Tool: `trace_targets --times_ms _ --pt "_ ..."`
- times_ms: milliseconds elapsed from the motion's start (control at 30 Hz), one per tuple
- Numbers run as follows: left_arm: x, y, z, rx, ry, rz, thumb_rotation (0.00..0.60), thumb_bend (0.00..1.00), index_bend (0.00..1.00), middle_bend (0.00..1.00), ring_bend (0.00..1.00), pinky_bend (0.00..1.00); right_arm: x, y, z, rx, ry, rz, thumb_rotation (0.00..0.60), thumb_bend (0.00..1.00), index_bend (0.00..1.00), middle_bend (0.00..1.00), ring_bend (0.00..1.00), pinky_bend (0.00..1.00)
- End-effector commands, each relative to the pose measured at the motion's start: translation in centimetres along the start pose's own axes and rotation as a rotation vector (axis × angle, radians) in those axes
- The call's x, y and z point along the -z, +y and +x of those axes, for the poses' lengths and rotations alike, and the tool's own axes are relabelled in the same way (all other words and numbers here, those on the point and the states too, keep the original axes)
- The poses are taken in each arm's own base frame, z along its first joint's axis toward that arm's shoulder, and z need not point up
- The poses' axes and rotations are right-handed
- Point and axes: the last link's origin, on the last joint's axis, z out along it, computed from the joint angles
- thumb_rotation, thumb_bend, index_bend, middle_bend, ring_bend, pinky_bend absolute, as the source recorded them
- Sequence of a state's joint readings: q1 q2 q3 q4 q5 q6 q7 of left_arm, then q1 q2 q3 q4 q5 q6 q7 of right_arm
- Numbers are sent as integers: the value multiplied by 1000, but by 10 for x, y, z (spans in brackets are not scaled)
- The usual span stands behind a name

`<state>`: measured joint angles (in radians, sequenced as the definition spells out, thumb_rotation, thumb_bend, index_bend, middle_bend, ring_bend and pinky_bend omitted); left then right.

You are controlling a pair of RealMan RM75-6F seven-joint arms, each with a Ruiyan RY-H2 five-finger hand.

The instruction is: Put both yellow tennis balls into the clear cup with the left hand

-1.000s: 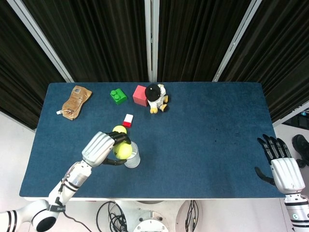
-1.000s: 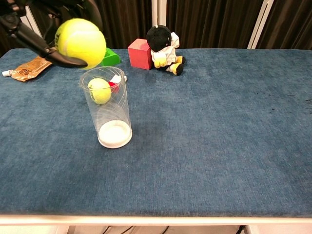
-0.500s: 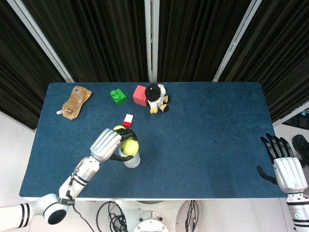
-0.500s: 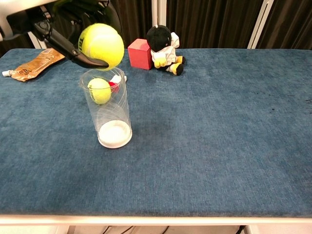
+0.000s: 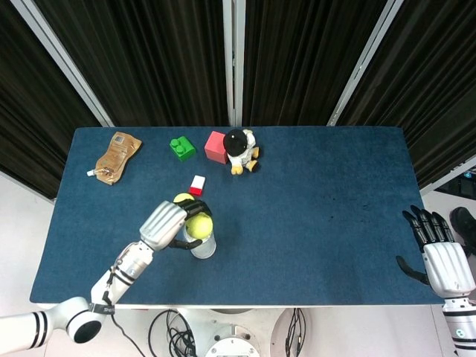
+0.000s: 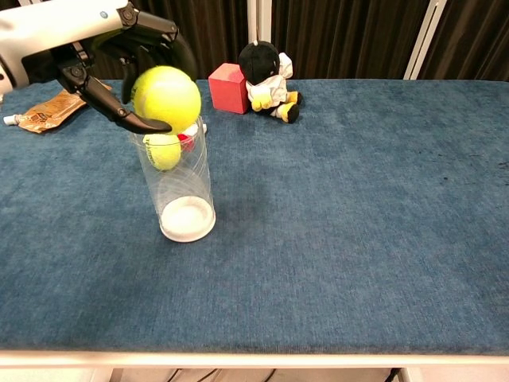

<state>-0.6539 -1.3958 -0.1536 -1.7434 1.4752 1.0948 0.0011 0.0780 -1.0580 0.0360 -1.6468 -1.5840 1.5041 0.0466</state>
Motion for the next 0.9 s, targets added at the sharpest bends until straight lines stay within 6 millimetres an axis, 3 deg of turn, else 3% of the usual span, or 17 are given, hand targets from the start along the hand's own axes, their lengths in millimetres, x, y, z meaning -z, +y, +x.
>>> trace_targets --times_ms 33,333,467,667,900 --pt "0 0 0 -1 3 -8 600 181 269 244 213 455 0 1 0 -1 0 -2 600 207 0 0 0 0" --pt "0 2 13 8 75 -9 600 160 263 248 201 431 0 1 -1 -4 -5 0 600 207 0 0 0 0" --pt "-12 -1 37 -40 179 16 600 160 280 259 201 433 0 2 -1 -2 -4 0 600 207 0 0 0 0" --pt "-46 -27 67 -159 241 179 600 160 309 261 201 433 0 2 1 -5 3 -2 600 206 0 0 0 0" --pt "-65 -62 49 -259 47 282 600 160 301 260 201 433 0 3 3 -8 4 -5 600 207 0 0 0 0"
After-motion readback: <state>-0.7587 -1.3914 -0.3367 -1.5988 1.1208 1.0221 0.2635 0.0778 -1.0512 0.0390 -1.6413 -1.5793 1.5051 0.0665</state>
